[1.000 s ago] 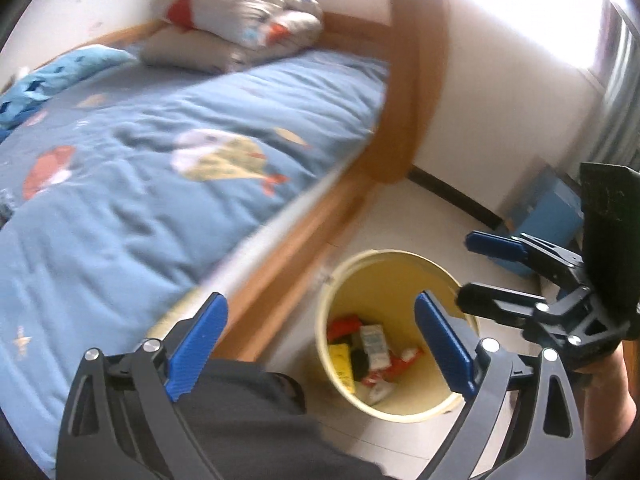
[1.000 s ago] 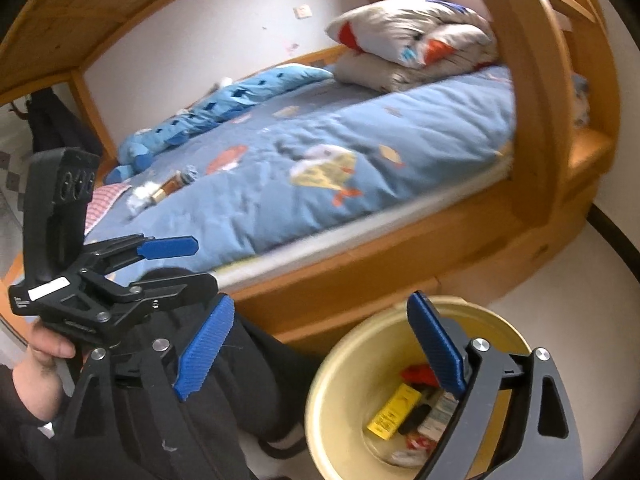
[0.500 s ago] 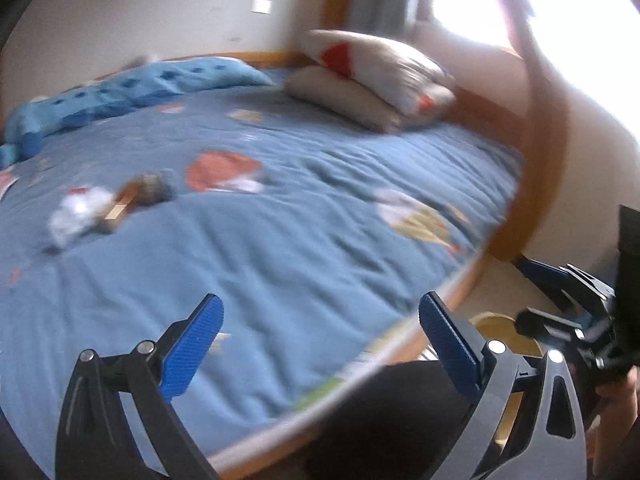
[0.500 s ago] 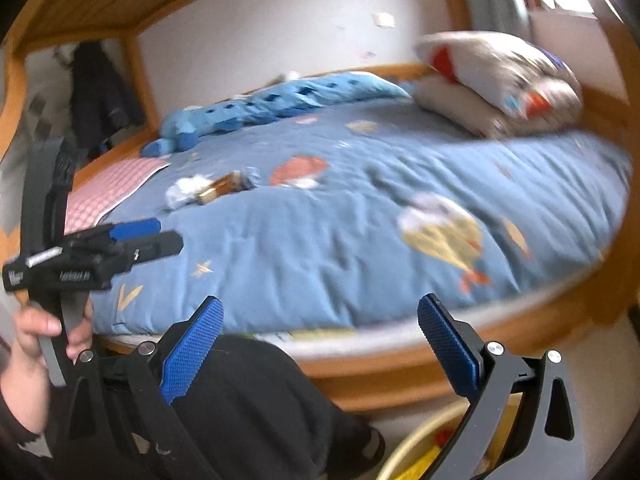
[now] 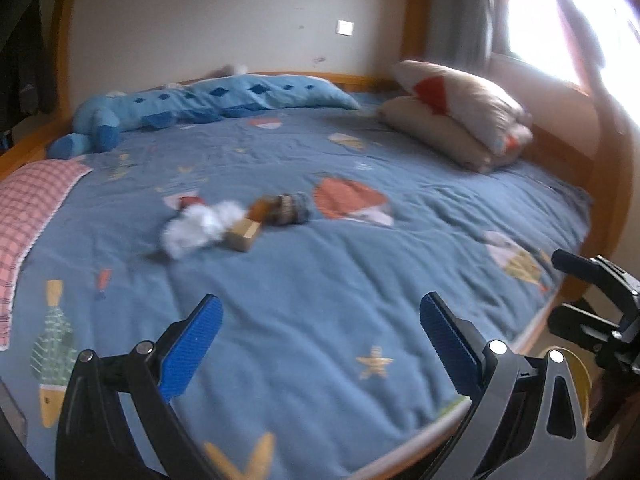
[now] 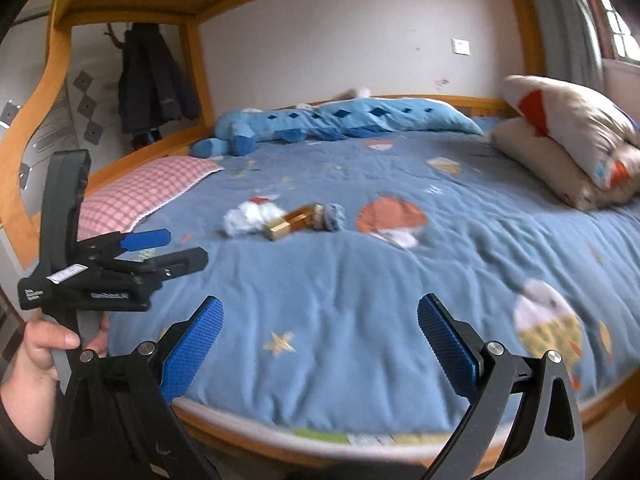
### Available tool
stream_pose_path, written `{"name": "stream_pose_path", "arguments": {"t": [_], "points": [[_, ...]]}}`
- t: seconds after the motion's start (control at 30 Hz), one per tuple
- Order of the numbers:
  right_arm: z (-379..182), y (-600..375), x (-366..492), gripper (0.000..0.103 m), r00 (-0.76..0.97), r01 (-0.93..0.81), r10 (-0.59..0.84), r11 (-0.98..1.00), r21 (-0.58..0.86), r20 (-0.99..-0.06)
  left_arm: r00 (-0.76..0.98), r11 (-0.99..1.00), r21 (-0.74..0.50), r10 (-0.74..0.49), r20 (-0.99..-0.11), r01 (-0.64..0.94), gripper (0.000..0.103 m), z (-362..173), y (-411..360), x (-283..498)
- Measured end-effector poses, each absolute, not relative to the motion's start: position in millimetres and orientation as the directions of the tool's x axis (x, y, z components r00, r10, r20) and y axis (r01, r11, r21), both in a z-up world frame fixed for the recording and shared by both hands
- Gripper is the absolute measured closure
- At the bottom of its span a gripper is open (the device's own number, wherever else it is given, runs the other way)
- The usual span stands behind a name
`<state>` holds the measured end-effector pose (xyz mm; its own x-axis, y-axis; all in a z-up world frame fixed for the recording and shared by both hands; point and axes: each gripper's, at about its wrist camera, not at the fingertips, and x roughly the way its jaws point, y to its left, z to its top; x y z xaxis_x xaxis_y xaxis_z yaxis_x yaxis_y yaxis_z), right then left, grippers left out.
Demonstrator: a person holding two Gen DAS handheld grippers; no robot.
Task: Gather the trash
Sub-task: 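Move both open tools back over the bed toward the white fluffy item, then grasp the white fluffy item with the left tool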
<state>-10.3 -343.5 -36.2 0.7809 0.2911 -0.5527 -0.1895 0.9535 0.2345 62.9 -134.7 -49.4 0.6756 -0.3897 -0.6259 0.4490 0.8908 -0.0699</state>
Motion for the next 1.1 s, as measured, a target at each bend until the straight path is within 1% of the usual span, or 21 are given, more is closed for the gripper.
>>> {"name": "stream_pose_path", "arguments": {"t": [0.2, 0.53, 0.6, 0.87, 1.1], "points": [[-31.1, -312.3, 26.4, 0.008, 0.767, -0.264, 0.351, 0.935, 0.235, -0.536, 0.687, 0.917, -0.124, -0.368, -0.627, 0.378, 0.004, -50.0, -100.3, 96.0], [-36.4, -293.3, 88.5, 0.008, 0.742, -0.311, 0.410, 0.911, 0.269, -0.531, 0.682, 0.942, -0.174, -0.330, -0.653, 0.288, 0.004, -58.3, -74.2, 156.5], [-41.7, -290.3, 103.6, 0.008, 0.733, -0.308, 0.411, 0.911, 0.274, -0.543, 0.672, 0.942, -0.185, -0.329, -0.663, 0.280, 0.004, -62.0, -72.7, 168.0], [-59.8, -286.0, 150.7, 0.008, 0.699, -0.314, 0.443, 0.895, 0.315, -0.561, 0.642, 0.956, -0.154, -0.283, -0.713, 0.251, 0.004, -85.1, -75.1, 221.1], [-77.3, -283.0, 184.7, 0.008, 0.671, -0.323, 0.466, 0.884, 0.339, -0.577, 0.620, 0.959, -0.173, -0.277, -0.734, 0.224, 0.004, -103.7, -72.6, 263.4]]}}
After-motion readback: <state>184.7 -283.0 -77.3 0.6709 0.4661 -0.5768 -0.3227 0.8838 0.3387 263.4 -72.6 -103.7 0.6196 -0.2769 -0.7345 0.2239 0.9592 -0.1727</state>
